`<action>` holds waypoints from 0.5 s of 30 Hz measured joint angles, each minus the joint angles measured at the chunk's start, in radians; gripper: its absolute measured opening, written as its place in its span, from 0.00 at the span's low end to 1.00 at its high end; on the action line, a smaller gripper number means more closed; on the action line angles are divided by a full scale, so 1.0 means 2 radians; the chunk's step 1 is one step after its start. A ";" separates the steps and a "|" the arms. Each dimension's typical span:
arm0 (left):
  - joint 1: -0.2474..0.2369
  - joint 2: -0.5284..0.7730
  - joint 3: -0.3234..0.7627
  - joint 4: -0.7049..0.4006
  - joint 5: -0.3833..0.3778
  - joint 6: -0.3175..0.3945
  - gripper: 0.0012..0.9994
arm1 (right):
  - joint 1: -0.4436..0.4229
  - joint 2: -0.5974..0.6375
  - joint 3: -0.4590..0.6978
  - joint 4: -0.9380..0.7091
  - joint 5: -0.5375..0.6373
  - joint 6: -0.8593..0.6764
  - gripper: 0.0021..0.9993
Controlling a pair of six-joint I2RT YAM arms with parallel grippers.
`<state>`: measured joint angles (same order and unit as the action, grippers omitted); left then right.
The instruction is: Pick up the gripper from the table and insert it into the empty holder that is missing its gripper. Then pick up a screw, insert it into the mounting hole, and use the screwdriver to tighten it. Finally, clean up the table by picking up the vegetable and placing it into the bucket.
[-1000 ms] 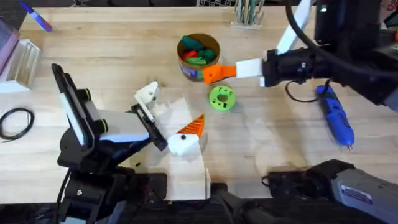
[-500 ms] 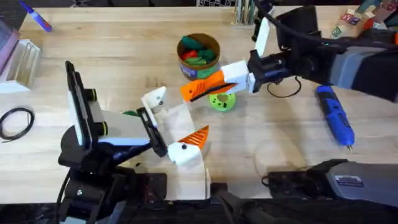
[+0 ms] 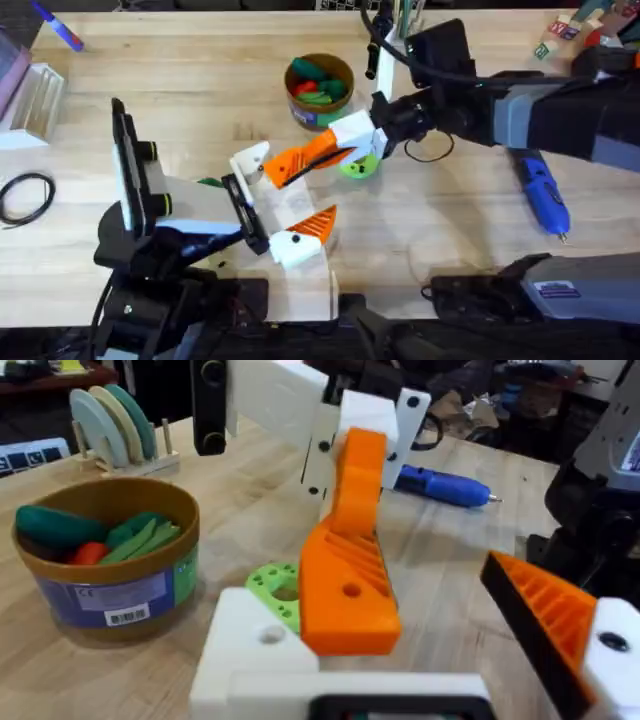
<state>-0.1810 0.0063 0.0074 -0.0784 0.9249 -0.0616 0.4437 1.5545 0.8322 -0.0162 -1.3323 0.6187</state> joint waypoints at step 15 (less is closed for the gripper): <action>0.000 0.000 0.000 0.000 -0.005 -0.001 0.99 | 0.002 0.054 0.000 0.058 -0.006 0.080 0.01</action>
<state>-0.1806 0.0063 0.0074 -0.0783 0.9154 -0.0639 0.4469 1.6617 0.8323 0.0992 -1.3452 0.7794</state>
